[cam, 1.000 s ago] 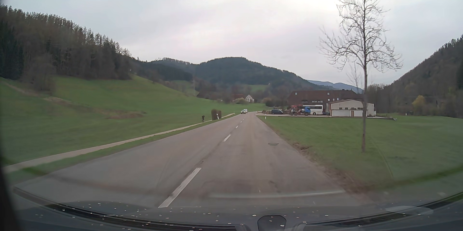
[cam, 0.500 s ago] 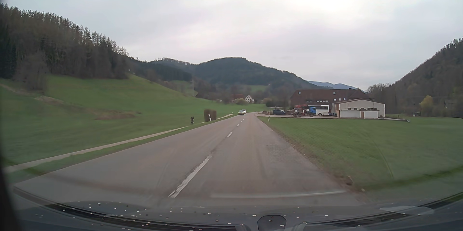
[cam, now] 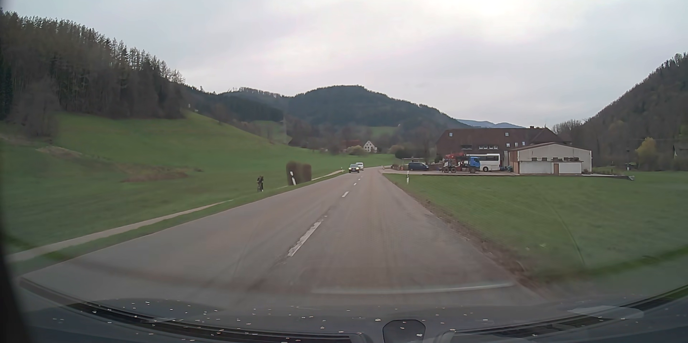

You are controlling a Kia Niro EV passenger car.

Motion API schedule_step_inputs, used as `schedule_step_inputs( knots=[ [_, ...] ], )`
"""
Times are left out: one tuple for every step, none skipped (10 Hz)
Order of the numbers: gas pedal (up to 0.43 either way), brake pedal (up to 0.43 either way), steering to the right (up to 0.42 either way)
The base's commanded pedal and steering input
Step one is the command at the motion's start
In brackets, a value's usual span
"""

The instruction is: Follow the waypoints while adhering to traffic rules and regulations

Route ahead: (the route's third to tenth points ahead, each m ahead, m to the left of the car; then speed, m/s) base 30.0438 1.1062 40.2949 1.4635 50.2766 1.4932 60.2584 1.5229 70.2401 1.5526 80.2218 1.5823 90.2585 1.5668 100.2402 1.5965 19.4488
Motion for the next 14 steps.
schedule_step_inputs(
  knots=[
    [0.130, 0.000, 0.000],
    [0.130, 0.000, -0.001],
    [0.130, 0.000, -0.002],
    [0.130, 0.000, -0.002],
    [0.130, 0.000, -0.002],
    [0.130, 0.000, -0.002],
    [0.130, 0.000, -0.002],
    [0.130, 0.000, -0.002],
    [0.130, 0.000, -0.002],
    [0.130, 0.000, -0.002],
    [0.130, 0.000, -0.002],
    [0.130, 0.000, -0.002],
    [0.130, 0.000, -0.002],
    [0.130, 0.000, -0.002]
  ],
)
